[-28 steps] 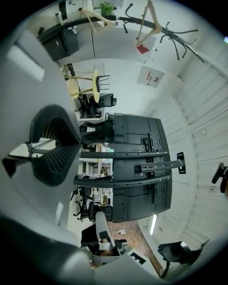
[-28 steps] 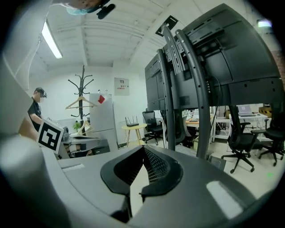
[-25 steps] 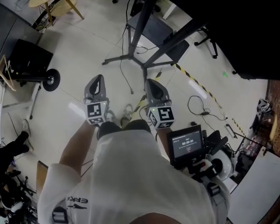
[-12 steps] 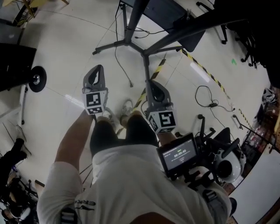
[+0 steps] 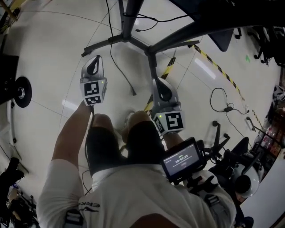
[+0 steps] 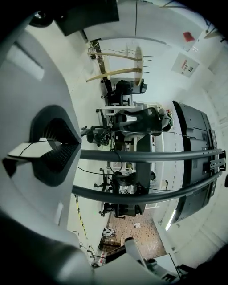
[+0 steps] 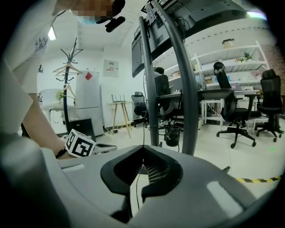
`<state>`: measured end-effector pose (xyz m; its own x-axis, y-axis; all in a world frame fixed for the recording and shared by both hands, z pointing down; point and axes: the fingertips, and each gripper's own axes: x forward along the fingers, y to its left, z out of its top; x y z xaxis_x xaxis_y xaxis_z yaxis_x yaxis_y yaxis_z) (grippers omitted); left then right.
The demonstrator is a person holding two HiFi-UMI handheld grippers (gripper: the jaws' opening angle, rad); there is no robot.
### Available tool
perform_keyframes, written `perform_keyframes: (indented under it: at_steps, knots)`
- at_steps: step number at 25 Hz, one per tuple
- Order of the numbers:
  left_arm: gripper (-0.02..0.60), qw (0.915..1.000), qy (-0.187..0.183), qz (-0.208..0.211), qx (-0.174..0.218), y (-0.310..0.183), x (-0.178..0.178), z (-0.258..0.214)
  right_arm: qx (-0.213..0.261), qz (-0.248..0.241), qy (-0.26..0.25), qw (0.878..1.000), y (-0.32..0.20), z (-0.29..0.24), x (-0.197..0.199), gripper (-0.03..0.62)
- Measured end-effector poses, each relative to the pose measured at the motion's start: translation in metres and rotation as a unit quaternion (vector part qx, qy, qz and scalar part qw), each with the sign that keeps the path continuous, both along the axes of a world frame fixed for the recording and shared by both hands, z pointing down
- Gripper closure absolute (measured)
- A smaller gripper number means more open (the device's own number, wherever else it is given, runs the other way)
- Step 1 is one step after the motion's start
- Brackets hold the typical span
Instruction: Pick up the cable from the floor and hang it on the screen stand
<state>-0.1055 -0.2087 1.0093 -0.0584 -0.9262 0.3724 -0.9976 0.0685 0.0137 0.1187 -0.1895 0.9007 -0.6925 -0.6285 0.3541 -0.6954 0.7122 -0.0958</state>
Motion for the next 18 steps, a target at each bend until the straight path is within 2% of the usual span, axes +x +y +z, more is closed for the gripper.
perform_keyframes:
  at_steps: [7,10,13,18]
  knots:
    - [0.58,0.9996,0.014,0.024,0.009,-0.014,0.006,0.089,0.017,0.012,-0.004,1.0,-0.017,0.11,-0.003,0.579]
    - [0.58,0.9992,0.008,0.038,0.007,-0.016,0.003,0.132,0.016,0.018,-0.006,1.0,-0.017,0.165,-0.002,0.58]
    - [0.58,0.9983,0.0,0.058,-0.006,-0.021,0.006,0.18,0.009,0.023,0.005,1.0,-0.019,0.216,0.002,0.579]
    - [0.579,0.9961,0.016,0.073,-0.047,-0.014,0.022,0.252,-0.02,0.023,0.029,0.999,-0.008,0.284,0.009,0.579]
